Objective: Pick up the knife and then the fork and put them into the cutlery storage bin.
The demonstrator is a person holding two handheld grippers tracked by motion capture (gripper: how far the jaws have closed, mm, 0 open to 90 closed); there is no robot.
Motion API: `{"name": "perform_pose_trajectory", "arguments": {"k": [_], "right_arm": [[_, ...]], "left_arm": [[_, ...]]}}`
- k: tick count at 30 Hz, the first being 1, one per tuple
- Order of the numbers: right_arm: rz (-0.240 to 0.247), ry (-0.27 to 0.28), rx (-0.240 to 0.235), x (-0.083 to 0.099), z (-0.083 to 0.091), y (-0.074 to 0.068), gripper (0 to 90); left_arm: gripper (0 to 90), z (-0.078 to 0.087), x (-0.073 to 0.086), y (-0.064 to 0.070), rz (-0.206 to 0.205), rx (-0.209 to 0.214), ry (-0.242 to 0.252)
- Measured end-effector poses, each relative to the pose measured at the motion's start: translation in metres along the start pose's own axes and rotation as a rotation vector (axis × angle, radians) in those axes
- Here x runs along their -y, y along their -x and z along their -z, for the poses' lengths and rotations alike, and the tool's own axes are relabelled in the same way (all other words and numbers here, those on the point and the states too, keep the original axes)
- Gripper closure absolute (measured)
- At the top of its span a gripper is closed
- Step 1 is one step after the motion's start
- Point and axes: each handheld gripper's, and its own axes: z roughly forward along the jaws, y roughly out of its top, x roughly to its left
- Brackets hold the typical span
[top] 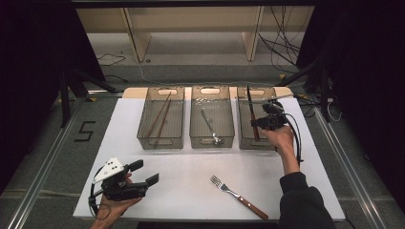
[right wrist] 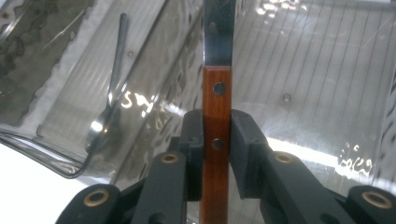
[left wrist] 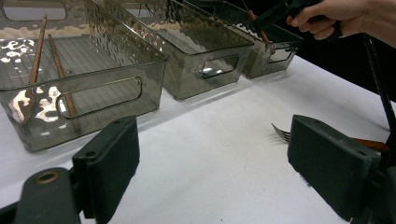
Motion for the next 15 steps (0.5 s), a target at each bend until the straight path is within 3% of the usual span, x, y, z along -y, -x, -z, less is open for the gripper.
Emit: {"name": "perform_pose_trajectory", "arguments": {"k": [11,15], "right_arm": [[-0.02,-0.034,0.009,0.0041,-0.006,-0.001,75.7],[-0.028,-0.035,0.002,0.0051,-0.0052,0.0,69.8]], "left_arm": [[16.3,0.0005,-0.0002,-0.0004,-0.001,0.001,-0.001],[16.3,0.0002,-0.0001,-0.0001,0.0,-0.001,0.0]]}}
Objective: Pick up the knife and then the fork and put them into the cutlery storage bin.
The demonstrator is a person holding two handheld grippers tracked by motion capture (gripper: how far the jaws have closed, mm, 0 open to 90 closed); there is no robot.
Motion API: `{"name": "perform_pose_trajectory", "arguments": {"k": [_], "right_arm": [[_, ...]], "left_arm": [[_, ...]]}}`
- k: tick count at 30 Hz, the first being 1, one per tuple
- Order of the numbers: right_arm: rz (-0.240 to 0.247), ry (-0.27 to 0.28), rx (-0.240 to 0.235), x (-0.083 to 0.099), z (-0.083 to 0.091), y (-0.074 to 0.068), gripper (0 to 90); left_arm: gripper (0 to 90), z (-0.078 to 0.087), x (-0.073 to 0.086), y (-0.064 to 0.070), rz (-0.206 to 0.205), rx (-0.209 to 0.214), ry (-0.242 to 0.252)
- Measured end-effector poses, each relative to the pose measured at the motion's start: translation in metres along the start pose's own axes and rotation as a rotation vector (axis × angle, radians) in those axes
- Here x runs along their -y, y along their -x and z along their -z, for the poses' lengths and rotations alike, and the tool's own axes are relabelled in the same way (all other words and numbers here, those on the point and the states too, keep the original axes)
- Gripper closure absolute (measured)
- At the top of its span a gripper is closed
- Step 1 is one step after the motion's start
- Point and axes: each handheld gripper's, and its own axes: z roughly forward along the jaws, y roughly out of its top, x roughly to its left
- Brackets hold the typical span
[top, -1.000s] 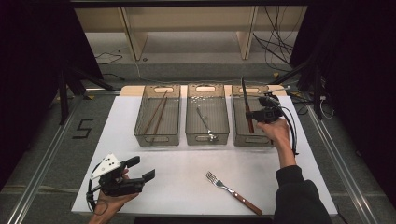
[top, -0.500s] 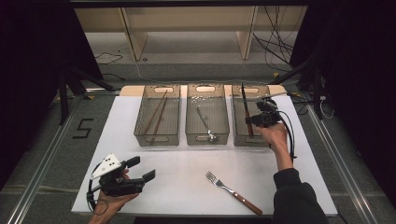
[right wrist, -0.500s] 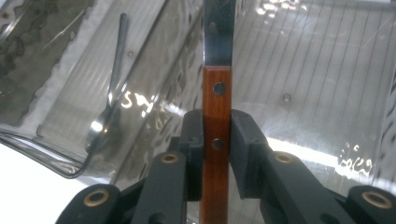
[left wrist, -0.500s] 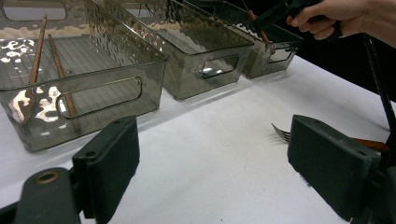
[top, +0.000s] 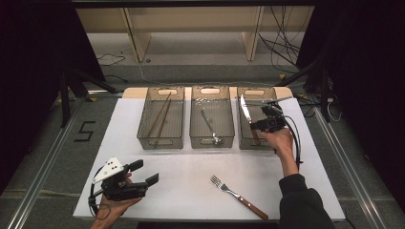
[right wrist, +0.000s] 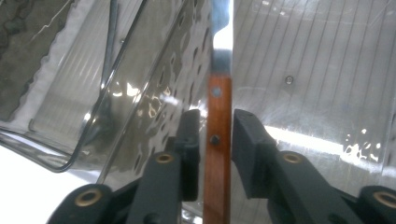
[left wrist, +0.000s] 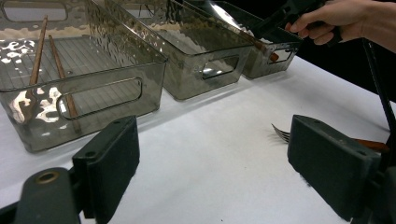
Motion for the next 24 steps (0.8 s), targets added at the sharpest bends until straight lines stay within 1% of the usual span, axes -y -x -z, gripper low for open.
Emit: {"name": "perform_pose_trajectory", "arguments": {"k": [4,13,16,18,22,24], "right_arm": [[0.044,0.003,-0.006,0.0,0.006,-0.005,63.8],[0.122,0.035,-0.031,0.002,0.018,-0.018,56.0],[0.148,0.046,-0.043,0.003,0.023,-0.024,51.3],[0.178,0.046,-0.04,0.005,0.028,-0.029,49.3],[0.213,0.063,-0.047,0.009,0.038,-0.036,44.8],[0.235,0.063,-0.046,0.011,0.041,-0.04,43.1]], "left_arm": [[16.3,0.0,0.0,0.0,-0.003,-0.002,-0.003],[16.3,-0.001,0.0,0.0,-0.005,-0.003,-0.004],[16.3,-0.001,0.0,0.0,-0.004,-0.003,-0.003],[16.3,-0.001,0.0,0.0,-0.002,-0.004,-0.002],[16.3,-0.001,0.0,0.001,0.0,-0.002,-0.003],[16.3,-0.001,0.0,0.001,-0.006,-0.001,-0.009]]}}
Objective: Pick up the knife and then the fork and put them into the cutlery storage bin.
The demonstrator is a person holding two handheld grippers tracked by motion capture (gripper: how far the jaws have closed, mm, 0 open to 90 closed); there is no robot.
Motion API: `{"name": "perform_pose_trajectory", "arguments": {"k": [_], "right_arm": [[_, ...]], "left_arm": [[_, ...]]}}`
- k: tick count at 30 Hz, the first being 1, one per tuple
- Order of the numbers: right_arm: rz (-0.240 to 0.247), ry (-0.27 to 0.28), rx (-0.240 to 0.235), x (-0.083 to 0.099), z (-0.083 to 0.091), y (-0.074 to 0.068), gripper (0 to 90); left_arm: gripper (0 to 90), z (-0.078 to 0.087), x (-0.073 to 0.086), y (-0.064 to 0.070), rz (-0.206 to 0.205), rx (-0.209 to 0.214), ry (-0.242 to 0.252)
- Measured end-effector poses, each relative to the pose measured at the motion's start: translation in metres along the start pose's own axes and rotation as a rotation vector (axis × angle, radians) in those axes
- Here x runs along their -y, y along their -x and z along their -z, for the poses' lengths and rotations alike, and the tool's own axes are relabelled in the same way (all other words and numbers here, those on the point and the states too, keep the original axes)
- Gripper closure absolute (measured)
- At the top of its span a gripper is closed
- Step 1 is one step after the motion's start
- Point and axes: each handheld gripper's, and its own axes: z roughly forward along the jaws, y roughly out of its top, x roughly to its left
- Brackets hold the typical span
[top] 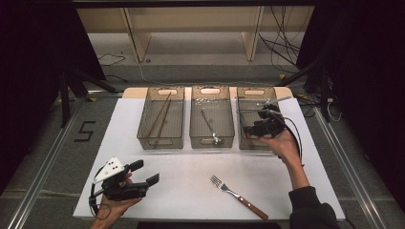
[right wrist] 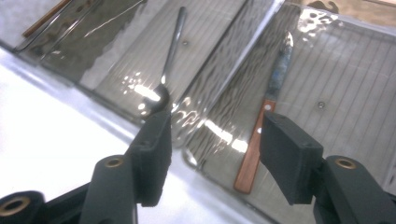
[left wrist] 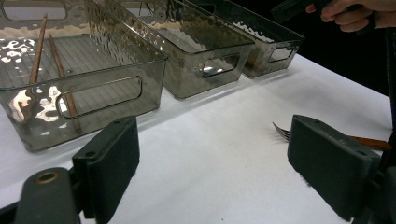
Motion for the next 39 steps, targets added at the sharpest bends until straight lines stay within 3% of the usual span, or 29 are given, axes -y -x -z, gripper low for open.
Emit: {"name": "perform_pose_trajectory", "arguments": {"k": [9,21,33,39], "right_arm": [[0.055,-0.003,0.007,0.005,0.011,-0.015,36.8],[0.099,0.018,-0.039,0.022,0.021,-0.037,33.4],[0.13,-0.002,-0.068,0.038,0.022,-0.057,30.0],[0.149,-0.038,-0.094,0.05,0.021,-0.067,29.6]], "left_arm": [[16.3,0.0,0.0,0.0,0.005,-0.002,0.006],[16.3,0.0,0.0,0.0,0.004,-0.002,0.008],[16.2,0.0,0.0,0.0,0.003,-0.002,0.008],[16.1,0.001,0.0,0.0,0.0,-0.003,0.01]]}}
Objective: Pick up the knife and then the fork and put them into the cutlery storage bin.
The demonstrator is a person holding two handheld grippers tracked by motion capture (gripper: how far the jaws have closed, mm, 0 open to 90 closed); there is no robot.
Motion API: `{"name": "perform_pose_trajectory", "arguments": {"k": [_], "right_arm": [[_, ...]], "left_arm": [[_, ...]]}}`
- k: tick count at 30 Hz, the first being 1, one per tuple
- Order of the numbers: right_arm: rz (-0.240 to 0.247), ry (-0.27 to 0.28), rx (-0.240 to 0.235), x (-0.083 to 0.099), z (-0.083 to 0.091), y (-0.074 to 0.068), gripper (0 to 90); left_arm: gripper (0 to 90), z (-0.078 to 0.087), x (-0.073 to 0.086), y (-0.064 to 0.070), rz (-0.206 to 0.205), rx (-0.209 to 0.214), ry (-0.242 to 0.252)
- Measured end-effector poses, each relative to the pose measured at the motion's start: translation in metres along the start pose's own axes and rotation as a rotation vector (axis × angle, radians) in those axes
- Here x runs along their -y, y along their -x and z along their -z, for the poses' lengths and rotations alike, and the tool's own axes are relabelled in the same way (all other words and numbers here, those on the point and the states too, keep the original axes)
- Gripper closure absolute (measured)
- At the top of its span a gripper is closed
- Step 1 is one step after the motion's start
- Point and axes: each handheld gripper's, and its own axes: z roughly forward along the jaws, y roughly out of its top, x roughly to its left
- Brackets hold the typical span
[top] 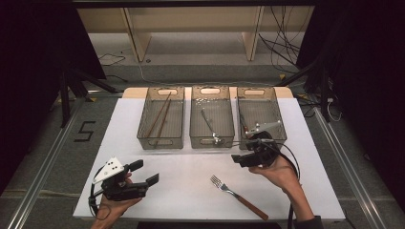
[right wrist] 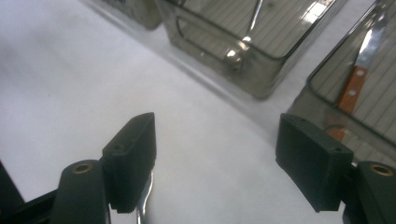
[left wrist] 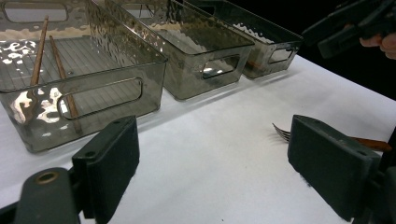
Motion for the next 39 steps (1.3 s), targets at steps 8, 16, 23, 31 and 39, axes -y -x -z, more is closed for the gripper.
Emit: {"name": "perform_pose_trajectory", "arguments": {"k": [8,16,23,31,39], "right_arm": [[0.026,-0.056,-0.009,0.006,-0.001,-0.013,29.8],[0.058,-0.127,-0.018,0.017,-0.004,-0.025,30.1],[0.07,-0.177,-0.018,0.028,-0.009,-0.031,29.5],[0.096,-0.222,-0.007,0.038,-0.012,-0.039,30.9],[0.103,-0.261,-0.012,0.046,-0.012,-0.044,36.4]], "left_arm": [[16.1,0.0,0.0,0.0,0.0,-0.002,-0.001],[16.1,0.001,0.0,0.0,-0.001,-0.003,0.003],[16.1,0.001,0.0,0.001,-0.004,-0.004,-0.005],[16.1,0.001,0.0,0.0,-0.009,-0.005,-0.005],[16.1,0.001,0.0,0.0,-0.01,-0.007,-0.004]]}}
